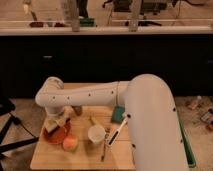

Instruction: Wipe red bowl with eraser

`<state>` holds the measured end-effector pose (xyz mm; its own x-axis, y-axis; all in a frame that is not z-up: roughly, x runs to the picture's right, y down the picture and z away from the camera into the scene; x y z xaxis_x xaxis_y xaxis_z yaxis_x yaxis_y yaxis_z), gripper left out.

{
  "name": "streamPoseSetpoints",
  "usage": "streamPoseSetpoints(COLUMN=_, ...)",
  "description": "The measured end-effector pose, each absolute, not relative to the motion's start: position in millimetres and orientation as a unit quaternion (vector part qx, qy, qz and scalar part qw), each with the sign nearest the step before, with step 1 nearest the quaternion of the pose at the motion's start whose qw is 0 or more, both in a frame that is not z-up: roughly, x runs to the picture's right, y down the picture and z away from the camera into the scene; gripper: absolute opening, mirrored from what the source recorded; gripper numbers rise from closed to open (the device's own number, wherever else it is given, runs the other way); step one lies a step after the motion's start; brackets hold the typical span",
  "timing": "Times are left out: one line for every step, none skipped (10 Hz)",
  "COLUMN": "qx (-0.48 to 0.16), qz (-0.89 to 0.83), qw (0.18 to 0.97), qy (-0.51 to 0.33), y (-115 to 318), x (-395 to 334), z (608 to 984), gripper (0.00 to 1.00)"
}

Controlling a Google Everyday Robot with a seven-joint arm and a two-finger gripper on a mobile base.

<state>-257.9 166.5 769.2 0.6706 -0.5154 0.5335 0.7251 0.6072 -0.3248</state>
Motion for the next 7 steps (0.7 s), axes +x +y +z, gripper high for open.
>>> streamPoseSetpoints(qx=-0.268, qz=-0.381, qw=0.863, qy=-0.196, y=173, x=-256, z=765, gripper=0.0)
streamPoseSetpoints(qx=-0.27, qz=-0.391, qw=0.859, qy=-0.19, y=177, x=-256, z=763, gripper=0.0)
streamPoseSetpoints(qx=-0.274, qz=-0.399, qw=0.855, qy=-0.184, y=182, x=-255, z=761, gripper=0.0)
streamPoseSetpoints(qx=-0.277, qz=-0.407, qw=0.852, qy=-0.181, y=187, x=-255, z=759, gripper=0.0)
streamPoseSetpoints(qx=-0.279, qz=-0.41, qw=0.85, qy=-0.179, y=190, x=-255, z=759, gripper=0.0)
streamPoseSetpoints(qx=-0.281, qz=-0.411, qw=0.849, qy=-0.178, y=193, x=-254, z=759, gripper=0.0)
streamPoseSetpoints(qx=-0.283, qz=-0.411, qw=0.848, qy=-0.177, y=195, x=-253, z=760, gripper=0.0)
